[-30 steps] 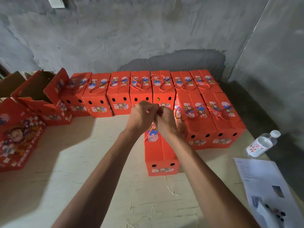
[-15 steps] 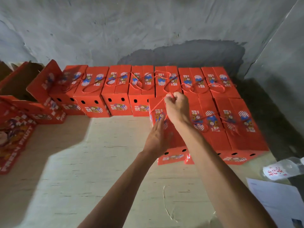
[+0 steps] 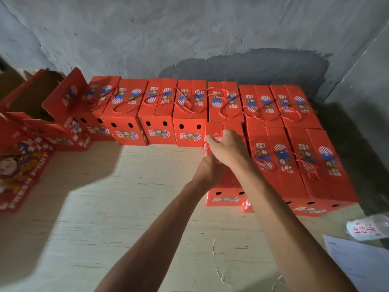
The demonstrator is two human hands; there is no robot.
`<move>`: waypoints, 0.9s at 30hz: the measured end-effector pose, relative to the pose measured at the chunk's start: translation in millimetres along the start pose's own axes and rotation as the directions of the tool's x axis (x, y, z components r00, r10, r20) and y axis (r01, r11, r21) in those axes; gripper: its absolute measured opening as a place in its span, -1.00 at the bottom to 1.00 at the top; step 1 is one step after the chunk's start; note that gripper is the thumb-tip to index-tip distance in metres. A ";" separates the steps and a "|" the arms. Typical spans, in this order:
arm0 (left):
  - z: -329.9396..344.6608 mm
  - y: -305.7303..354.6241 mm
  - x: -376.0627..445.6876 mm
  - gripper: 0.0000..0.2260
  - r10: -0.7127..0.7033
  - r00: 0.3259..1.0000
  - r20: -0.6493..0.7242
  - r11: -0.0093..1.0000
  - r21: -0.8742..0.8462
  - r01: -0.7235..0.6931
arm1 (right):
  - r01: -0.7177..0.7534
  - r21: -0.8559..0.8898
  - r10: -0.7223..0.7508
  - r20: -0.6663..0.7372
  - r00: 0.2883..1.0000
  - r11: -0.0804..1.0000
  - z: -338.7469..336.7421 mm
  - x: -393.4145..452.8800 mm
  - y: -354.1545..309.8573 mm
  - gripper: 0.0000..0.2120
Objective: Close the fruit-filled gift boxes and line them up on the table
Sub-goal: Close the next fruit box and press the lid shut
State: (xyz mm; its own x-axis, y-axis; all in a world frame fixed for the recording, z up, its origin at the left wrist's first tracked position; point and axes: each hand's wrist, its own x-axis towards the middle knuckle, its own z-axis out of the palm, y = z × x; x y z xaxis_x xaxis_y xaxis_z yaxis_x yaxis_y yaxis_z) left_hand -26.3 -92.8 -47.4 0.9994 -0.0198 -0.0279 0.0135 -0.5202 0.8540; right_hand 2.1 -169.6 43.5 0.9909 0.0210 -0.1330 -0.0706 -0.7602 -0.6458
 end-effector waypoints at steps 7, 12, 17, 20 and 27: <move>-58.0 10.7 -61.5 -0.67 0.012 0.988 -0.153 1.000 0.007 -0.011 | 0.059 -0.049 -0.057 0.050 0.997 0.997 15.7 -74.4 -30.1 -0.61; -100.7 4.7 -132.7 -0.78 -0.015 0.978 -0.210 0.998 -0.067 0.000 | 0.134 0.056 -0.139 0.091 0.986 0.989 44.1 -135.3 -60.5 -0.56; -148.9 -18.3 -201.7 -0.79 -0.055 0.946 -0.319 0.977 -0.212 -0.015 | 0.173 0.104 -0.186 0.122 0.975 0.979 82.9 -185.4 -92.4 -0.62; -176.8 -35.8 -231.5 -0.73 -0.092 0.924 -0.372 0.969 -0.245 -0.002 | 0.188 0.151 -0.208 0.129 0.969 0.970 106.6 -214.3 -112.5 -0.65; -235.6 -73.6 -291.7 -0.72 -0.130 0.866 -0.483 0.965 -0.262 -0.001 | 0.254 0.284 -0.306 0.154 0.940 0.924 162.3 -273.2 -154.5 -0.74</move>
State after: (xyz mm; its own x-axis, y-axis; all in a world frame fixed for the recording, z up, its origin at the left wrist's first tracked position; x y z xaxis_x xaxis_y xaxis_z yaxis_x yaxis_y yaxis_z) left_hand -311.4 152.4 20.3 0.8786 0.4633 0.1159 0.0198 -0.2779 0.9604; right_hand -276.3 47.5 57.7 0.9349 0.3523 -0.0431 0.1542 -0.5126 -0.8447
